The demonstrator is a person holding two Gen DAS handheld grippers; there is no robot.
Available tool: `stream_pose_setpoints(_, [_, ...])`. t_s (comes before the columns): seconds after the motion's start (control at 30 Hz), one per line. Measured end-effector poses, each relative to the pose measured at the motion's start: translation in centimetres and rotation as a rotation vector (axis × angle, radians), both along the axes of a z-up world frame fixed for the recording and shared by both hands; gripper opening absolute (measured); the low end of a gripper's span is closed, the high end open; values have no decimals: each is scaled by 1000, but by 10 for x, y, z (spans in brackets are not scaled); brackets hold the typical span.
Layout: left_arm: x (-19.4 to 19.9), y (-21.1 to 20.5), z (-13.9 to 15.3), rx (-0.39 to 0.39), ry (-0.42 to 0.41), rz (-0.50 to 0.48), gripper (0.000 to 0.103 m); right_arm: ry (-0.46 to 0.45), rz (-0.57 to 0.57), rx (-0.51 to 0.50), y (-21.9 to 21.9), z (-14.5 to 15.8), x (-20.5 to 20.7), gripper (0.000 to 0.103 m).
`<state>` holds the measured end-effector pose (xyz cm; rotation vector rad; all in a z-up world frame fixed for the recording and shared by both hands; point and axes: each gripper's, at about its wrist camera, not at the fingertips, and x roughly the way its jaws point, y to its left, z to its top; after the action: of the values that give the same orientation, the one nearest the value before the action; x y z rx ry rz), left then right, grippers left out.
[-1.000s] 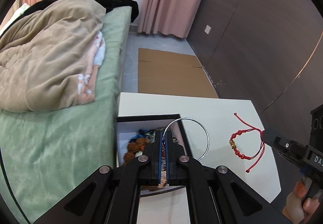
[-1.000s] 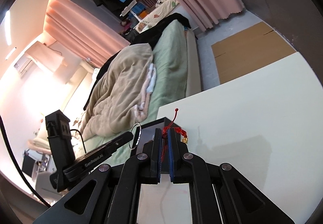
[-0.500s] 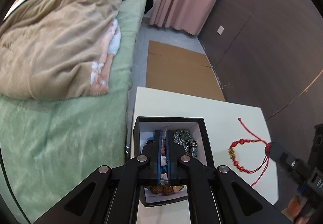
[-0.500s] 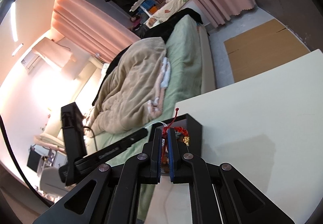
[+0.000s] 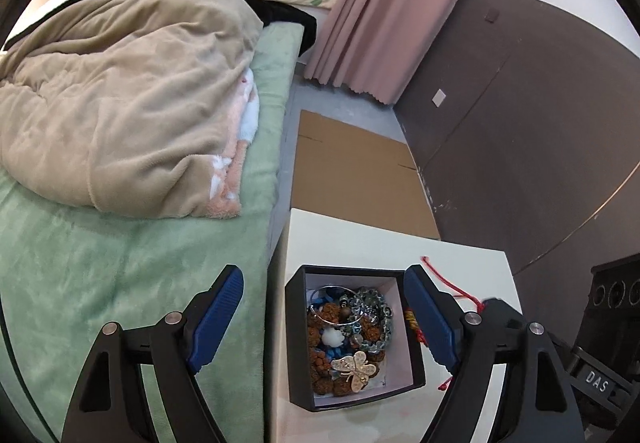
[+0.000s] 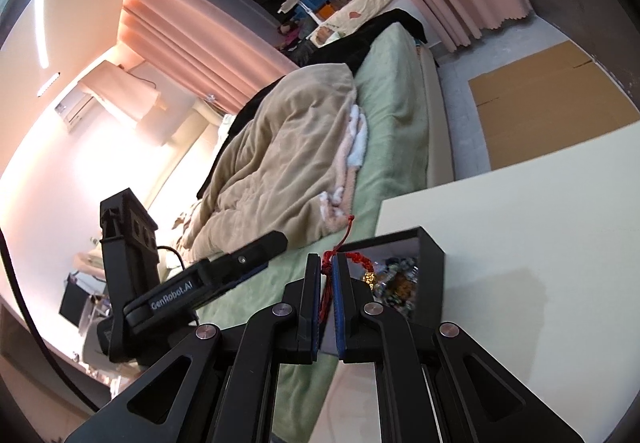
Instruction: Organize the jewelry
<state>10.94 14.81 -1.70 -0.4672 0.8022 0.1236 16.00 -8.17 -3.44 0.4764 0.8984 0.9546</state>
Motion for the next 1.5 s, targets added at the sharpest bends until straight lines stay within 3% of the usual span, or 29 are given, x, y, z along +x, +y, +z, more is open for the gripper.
stream_pose_setpoints(0.03, [0, 0, 1, 2, -3, -3, 83, 5, 9, -8, 4, -1, 2, 13])
stream_pose_setpoints(0.07, [0, 1, 1, 4, -7, -5, 83, 15, 15, -15, 6, -2, 2, 32])
stream_pose_setpoints(0.13, [-2, 1, 1, 3, -11, -10, 83, 31, -13, -41, 4, -7, 3, 60])
stream_pose_setpoints(0.5, [-10, -14, 6, 41, -12, -48, 83, 17, -55, -111, -23, -3, -5, 62])
stream_pose_setpoints(0.63, [-16, -26, 9, 89, -5, -60, 83, 5, -68, -131, -34, 2, -12, 71])
stream_pose_setpoints(0.87, [-29, -36, 15, 98, -19, -73, 83, 3, -111, -167, -61, 7, -18, 91])
stream_pose_setpoints(1.07, [-39, -57, 19, 156, -31, -96, 97, -14, -147, -230, -79, 12, -25, 103])
stream_pose_setpoints(1.13, [-43, -67, 23, 169, -50, -111, 102, -31, -158, -257, -85, 15, -28, 103])
stream_pose_setpoints(1.5, [-57, -113, 28, 230, -91, -182, 103, -112, -192, -356, -110, 25, -44, 103])
